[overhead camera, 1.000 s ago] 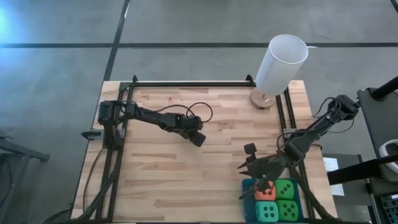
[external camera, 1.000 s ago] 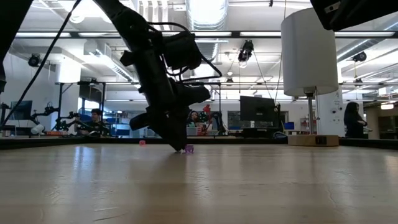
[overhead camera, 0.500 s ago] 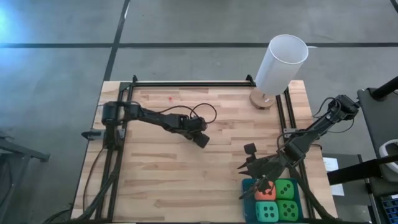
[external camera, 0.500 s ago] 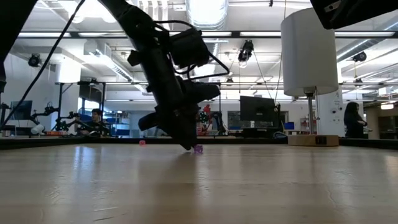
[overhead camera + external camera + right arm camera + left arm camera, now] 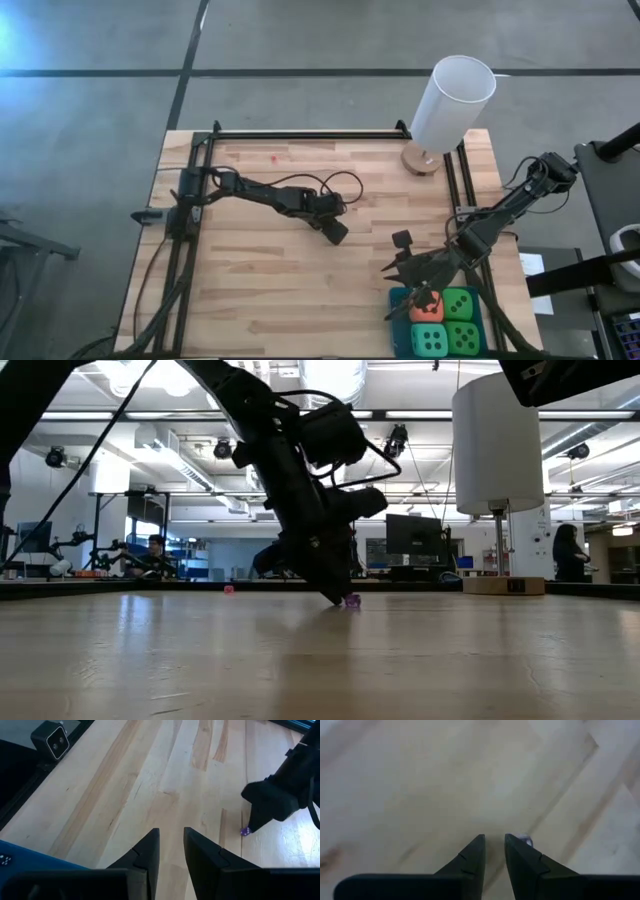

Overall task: Pick & Place Dice
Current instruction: Put the small purple die into the blue bin

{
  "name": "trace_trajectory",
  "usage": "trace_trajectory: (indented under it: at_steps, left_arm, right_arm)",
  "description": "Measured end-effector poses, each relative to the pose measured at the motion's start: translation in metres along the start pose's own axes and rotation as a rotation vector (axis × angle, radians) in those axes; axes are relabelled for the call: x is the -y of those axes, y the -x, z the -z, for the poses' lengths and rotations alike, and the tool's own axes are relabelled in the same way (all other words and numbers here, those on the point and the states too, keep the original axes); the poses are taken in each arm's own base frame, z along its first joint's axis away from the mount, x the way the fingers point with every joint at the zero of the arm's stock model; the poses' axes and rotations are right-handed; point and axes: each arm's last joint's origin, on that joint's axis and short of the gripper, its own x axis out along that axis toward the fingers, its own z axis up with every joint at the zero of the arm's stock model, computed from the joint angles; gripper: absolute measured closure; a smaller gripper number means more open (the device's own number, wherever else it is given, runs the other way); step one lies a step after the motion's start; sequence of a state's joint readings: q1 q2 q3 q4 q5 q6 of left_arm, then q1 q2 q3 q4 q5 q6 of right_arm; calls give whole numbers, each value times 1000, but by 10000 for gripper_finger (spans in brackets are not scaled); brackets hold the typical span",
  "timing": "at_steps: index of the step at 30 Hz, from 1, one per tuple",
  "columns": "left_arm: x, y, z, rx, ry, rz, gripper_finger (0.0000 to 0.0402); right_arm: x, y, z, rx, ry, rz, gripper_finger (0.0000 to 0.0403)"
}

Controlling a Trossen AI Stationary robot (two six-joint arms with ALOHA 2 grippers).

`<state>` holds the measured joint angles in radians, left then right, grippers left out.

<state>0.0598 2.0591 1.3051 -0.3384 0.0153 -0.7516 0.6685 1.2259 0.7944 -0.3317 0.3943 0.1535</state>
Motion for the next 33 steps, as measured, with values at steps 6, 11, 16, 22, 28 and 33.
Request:
trace_trajectory:
  at_steps: [6, 11, 16, 22, 28, 33]
  left_arm:
    - [7, 1, -3, 4, -61, 21, 323]
    - [10, 12, -6, 19, -83, 28, 323]
    - [11, 33, -7, 62, -106, -36, 323]
    - [17, 59, -2, 122, -131, -104, 323]
    - [30, 83, 10, 174, -174, -137, 323]
    - [44, 109, 23, 243, -214, -139, 323]
  right_arm:
    - [0, 0, 0, 0, 0, 0, 325]
    - [0, 0, 0, 0, 0, 0, 334]
    - [0, 0, 0, 0, 0, 0, 331]
    - [0, 0, 0, 0, 0, 0, 321]
    - [0, 0, 0, -1, 1, 0, 316]
    - [-1, -2, 1, 13, -25, -2, 324]
